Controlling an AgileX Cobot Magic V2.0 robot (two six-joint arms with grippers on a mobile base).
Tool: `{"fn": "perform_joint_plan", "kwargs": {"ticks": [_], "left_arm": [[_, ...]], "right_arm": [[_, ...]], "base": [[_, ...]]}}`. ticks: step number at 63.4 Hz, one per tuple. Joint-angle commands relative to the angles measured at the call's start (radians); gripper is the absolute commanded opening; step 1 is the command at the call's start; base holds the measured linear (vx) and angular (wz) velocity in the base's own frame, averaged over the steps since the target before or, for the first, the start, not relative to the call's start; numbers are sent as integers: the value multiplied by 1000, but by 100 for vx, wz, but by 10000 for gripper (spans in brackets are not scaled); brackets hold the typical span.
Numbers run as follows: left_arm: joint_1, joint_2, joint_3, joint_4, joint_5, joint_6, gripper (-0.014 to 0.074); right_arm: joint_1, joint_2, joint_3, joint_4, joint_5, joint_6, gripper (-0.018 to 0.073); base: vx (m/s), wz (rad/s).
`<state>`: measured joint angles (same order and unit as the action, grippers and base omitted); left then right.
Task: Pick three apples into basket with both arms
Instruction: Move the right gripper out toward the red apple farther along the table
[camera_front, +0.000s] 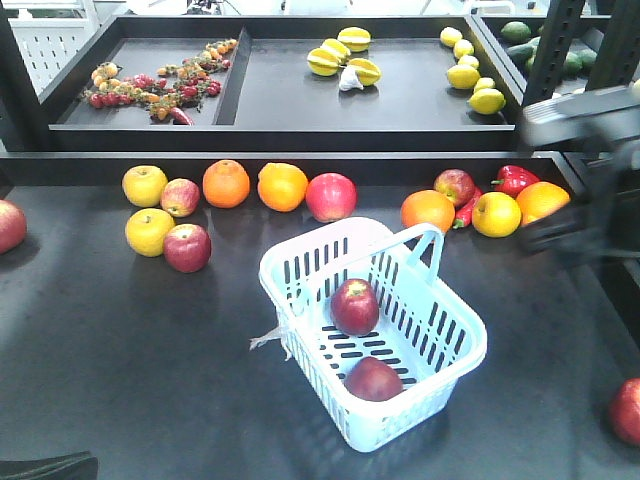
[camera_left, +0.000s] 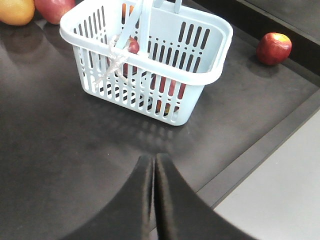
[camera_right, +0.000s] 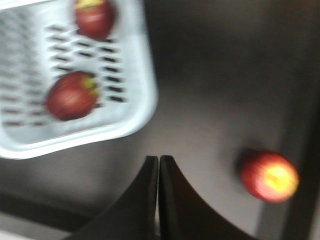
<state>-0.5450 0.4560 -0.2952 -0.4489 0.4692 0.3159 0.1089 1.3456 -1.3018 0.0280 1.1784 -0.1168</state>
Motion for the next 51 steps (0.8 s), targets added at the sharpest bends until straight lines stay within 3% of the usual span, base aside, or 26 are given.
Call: {"fn": "perform_joint_plan", "kwargs": {"ticks": [1,11,20,27,34,48,51], "left_arm": [[-2,3,-25,-22,-58,-8,-8],[-2,3,-25,-22,-58,-8,-8],[-2,3,-25,-22,-58,-8,-8],[-2,3,-25,-22,-57,-8,-8],[-2,3,-25,-22,-57,-8,-8],[-2,3,-25,-22,-57,-8,-8],[-2,3,-25,-22,-57,-8,-8]], "right_arm": [[-123,-52,-26,-16,9,-5,-9],[-307,-37,-26,-12,69,-45,-9],[-394,9,-26,23,81,-55,4],[-432,56,-26,36,100,-81,67],[-448,112,-26,51,103,-87,219],[-447,225,-26,56,91,-70,647],[-447,253,-26,55,89,-63,704]], "base": [[0,0],[0,0],[0,0],[0,0],[0,0],[0,0],[0,0]]}}
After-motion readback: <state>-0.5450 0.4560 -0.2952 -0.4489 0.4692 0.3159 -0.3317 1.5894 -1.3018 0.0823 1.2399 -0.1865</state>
